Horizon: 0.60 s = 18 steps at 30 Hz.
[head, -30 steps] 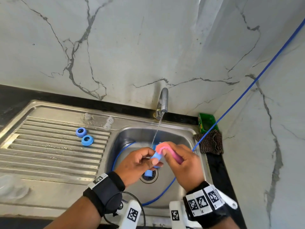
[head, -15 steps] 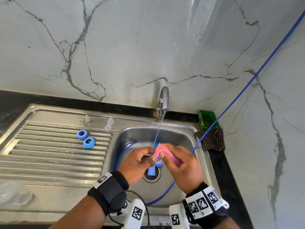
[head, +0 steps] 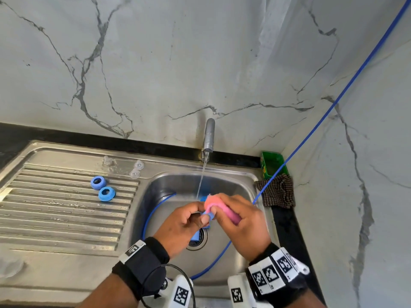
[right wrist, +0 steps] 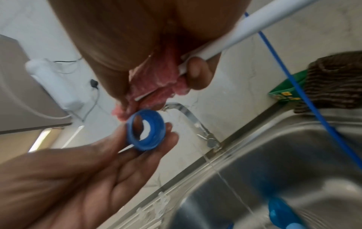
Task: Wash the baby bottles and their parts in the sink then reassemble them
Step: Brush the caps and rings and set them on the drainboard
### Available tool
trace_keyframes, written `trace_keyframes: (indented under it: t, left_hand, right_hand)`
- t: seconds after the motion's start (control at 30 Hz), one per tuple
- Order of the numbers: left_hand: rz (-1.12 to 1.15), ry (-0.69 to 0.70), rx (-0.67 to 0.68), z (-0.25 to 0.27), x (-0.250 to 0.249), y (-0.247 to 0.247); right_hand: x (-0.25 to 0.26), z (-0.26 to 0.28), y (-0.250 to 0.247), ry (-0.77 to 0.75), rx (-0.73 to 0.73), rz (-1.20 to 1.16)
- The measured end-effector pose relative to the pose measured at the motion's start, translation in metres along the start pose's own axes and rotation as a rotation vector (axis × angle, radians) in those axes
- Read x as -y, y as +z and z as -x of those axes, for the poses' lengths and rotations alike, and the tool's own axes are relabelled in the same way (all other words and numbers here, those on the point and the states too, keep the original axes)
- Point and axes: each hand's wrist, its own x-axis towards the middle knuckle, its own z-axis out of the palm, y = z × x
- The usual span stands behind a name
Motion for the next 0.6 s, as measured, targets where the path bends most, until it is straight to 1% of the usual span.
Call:
trace_keyframes:
  t: [0.03, 0.07, 0.13, 0.17, 0.2, 0.27, 0.33, 0.4, 0.47, 0.57, 0.6]
  left_hand:
    - [-0.003, 0.001, -0.001, -0.001, 0.0, 0.001]
    - [-0.009, 0.003, -0.009, -0.003, 0.002, 0.003]
    - [-0.007, 0.004, -0.064, -0.004, 0.002, 0.007]
    - [0.004, 0.001, -0.109, -0.004, 0.002, 0.008]
    - [0.028, -0.009, -0.151, -0.005, 0.002, 0.01]
    - [0.094, -0.037, -0.206, -0.004, 0.0, 0.012]
    - [0.092, -0.047, -0.2, -0.002, -0.004, 0.009]
    - [0.037, -0.024, -0.149, 0.0, -0.007, 0.002]
    - [0.052, -0.001, -0.117, 0.006, -0.011, -0.004]
    - [0.139, 0.022, -0.092, 0.013, -0.015, -0.016]
    - [0.151, 0.033, -0.065, 0.015, -0.015, -0.019]
  right_hand:
    - [0.0, 0.0, -0.001, -0.013, 0.037, -0.002]
    - [-0.003, -0.001, -0.003, 0.01, 0.041, 0.008]
    - [-0.01, -0.004, -0.009, 0.088, 0.013, 0.014]
    - [-0.011, -0.004, -0.011, 0.093, -0.001, 0.009]
    - [-0.008, -0.003, -0.013, 0.067, -0.011, -0.001]
    - [0.002, 0.002, -0.012, -0.012, 0.016, -0.024]
    - [0.003, 0.006, -0.006, -0.058, 0.042, -0.012]
    - [-0.004, 0.005, -0.002, -0.004, -0.028, 0.009]
    - [0.001, 0.006, 0.0, 0.04, -0.075, 0.004]
    - [0.02, 0.007, 0.007, -0.06, -0.034, -0.033]
    - [0.021, 0.004, 0.009, -0.059, -0.035, -0.02]
